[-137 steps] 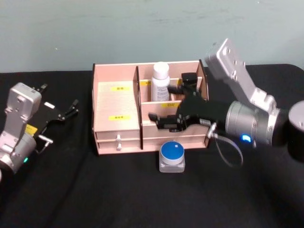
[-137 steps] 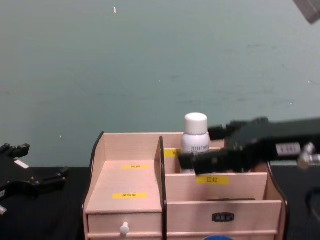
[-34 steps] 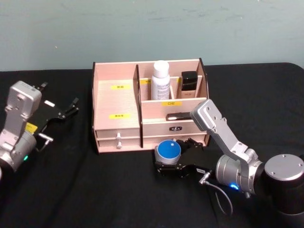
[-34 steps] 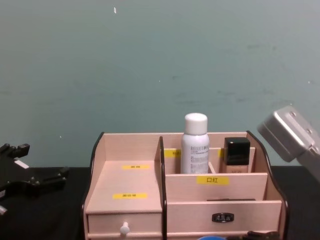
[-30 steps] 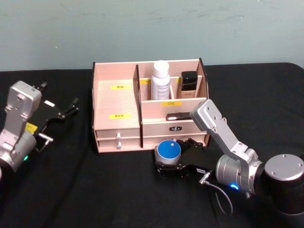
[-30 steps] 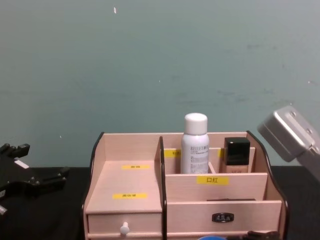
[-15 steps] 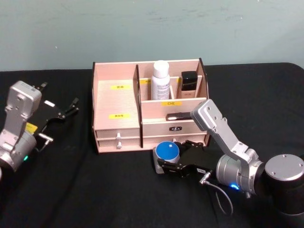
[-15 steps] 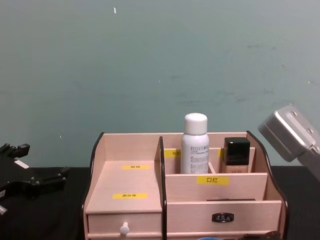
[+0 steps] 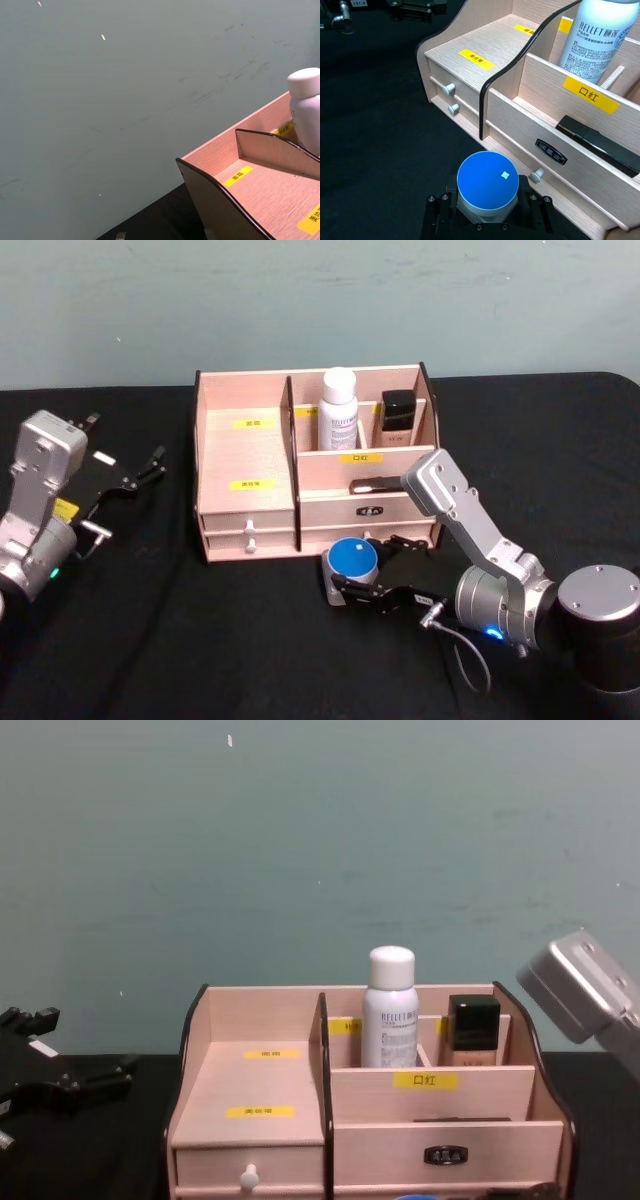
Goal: Pick up the facial cleanser and watermelon frost from the table and place them into the tiered storage box.
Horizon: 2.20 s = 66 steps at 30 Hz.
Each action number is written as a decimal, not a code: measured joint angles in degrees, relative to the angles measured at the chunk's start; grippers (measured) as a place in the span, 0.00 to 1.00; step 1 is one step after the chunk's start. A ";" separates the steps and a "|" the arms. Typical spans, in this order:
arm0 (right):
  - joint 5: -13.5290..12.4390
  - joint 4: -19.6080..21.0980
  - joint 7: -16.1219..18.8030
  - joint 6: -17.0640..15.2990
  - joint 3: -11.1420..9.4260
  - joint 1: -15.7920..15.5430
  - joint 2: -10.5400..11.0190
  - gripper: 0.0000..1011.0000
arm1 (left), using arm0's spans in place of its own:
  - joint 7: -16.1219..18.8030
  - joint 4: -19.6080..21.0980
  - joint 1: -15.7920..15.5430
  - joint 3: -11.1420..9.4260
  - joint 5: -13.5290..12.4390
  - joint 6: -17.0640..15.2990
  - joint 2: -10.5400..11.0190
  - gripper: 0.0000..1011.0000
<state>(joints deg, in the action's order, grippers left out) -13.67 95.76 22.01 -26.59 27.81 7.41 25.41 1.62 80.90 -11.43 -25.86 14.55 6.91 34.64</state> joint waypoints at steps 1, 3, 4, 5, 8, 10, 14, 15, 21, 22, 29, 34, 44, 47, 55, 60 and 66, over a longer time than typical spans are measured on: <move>0.00 0.00 0.04 0.05 0.00 0.00 0.00 0.71 | 0.00 0.00 0.00 0.00 0.00 0.00 0.00 1.00; 0.01 0.00 0.41 0.45 -0.05 -0.03 0.04 0.71 | 0.00 0.00 0.00 0.00 0.00 0.00 0.00 1.00; 0.02 0.00 0.67 0.78 -0.12 -0.04 0.13 0.71 | 0.00 0.00 0.00 0.00 0.00 0.00 0.00 1.00; 0.02 0.00 0.67 0.78 -0.12 -0.04 0.13 0.71 | 0.00 0.00 0.00 0.00 0.00 0.00 0.00 1.00; 0.05 0.22 1.11 1.28 -0.21 -0.05 0.33 0.71 | 0.00 0.00 0.00 0.00 0.00 0.00 0.00 1.00; 0.06 0.65 1.37 1.50 -0.23 -0.06 0.55 0.71 | 0.00 0.00 0.00 0.00 0.00 0.00 0.00 1.00; 0.28 2.42 1.96 1.62 -0.11 -0.16 1.15 0.71 | 0.00 0.00 0.00 0.00 0.00 0.00 0.00 1.00; 0.30 2.78 2.07 1.63 -0.07 -0.17 1.23 0.71 | 0.00 0.00 0.00 0.00 0.00 0.00 0.00 1.00; 0.37 5.49 3.08 1.81 0.64 0.16 1.53 0.71 | 0.00 0.00 0.00 0.00 0.00 0.00 0.00 1.00; 0.37 5.81 3.19 1.87 0.80 0.31 1.51 0.71 | 0.00 0.00 0.00 0.00 0.00 0.00 0.00 1.00; 0.54 6.42 4.42 2.07 2.93 3.32 0.13 0.71 | 0.00 0.00 0.00 0.00 0.00 0.00 0.00 1.00; 1.17 4.42 5.13 2.47 5.04 7.32 -2.17 0.71 | 0.00 0.00 0.00 0.00 0.00 0.00 0.00 1.00; 2.09 -2.21 5.22 3.70 7.01 14.08 -6.58 0.71 | 0.00 0.00 0.00 0.00 0.00 0.00 0.00 1.00; 2.18 -4.14 5.10 4.25 7.04 15.45 -7.48 0.71 | 0.00 0.00 0.00 0.00 0.00 0.00 0.00 1.00; 2.03 -9.31 5.19 6.00 6.90 18.51 -9.34 0.71 | 0.00 0.00 0.00 0.00 0.00 0.00 0.00 1.00; 1.87 -12.29 5.27 6.81 6.89 20.32 -10.36 0.71 | 0.00 0.00 0.00 0.00 0.00 0.00 0.00 1.00; 1.91 -15.92 5.21 7.77 7.03 22.18 -11.55 0.71 | 0.00 0.00 0.00 0.00 0.00 0.00 0.00 1.00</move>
<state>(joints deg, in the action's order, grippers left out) -11.76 79.84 27.22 -18.82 34.84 29.59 13.86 1.62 80.90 -11.43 -25.86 14.55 6.91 34.65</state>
